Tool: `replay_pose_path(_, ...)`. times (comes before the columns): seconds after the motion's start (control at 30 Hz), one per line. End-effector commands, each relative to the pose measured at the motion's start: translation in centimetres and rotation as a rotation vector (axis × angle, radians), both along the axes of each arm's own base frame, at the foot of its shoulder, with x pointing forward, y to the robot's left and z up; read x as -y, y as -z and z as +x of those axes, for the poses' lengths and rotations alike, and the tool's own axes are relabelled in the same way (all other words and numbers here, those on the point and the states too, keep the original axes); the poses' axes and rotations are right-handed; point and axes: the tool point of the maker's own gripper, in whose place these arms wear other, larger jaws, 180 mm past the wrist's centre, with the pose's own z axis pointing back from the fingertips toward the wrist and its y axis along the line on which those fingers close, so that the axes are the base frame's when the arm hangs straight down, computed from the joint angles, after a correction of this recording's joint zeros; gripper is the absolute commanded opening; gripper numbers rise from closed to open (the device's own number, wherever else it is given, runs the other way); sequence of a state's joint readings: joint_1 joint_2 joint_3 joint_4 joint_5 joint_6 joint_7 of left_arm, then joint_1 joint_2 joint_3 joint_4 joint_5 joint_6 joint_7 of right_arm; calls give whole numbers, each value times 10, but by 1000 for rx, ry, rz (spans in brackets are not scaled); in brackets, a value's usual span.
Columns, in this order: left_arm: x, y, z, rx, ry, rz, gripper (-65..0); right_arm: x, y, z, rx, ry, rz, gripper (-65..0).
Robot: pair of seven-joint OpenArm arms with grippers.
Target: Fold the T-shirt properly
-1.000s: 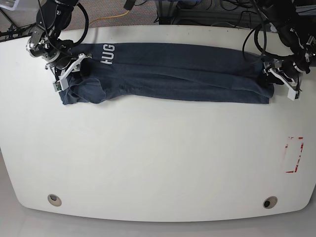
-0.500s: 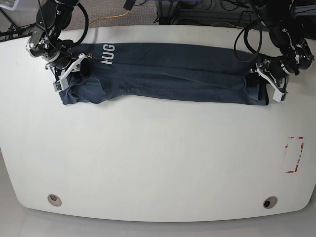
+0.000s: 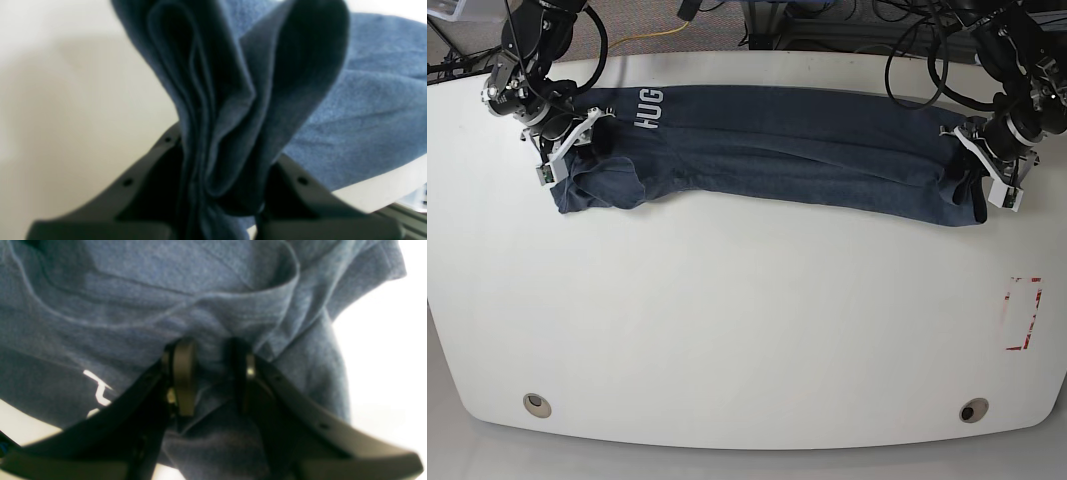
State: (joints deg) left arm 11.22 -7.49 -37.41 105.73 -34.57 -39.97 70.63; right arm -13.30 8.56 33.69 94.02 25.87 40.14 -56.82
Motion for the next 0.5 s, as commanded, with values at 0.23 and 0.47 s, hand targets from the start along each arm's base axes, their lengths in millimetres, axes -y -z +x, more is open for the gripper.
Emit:
replay_pose_path(0.23, 89, -7, -1, -9, 234, -30, -615, -9, -1, 4, -4, -61, -19, -476)
replay_pose_path(0.47, 157, -10, 3, 14, 360, -139, -614, -11, -1, 4, -4, -60, -16, -476)
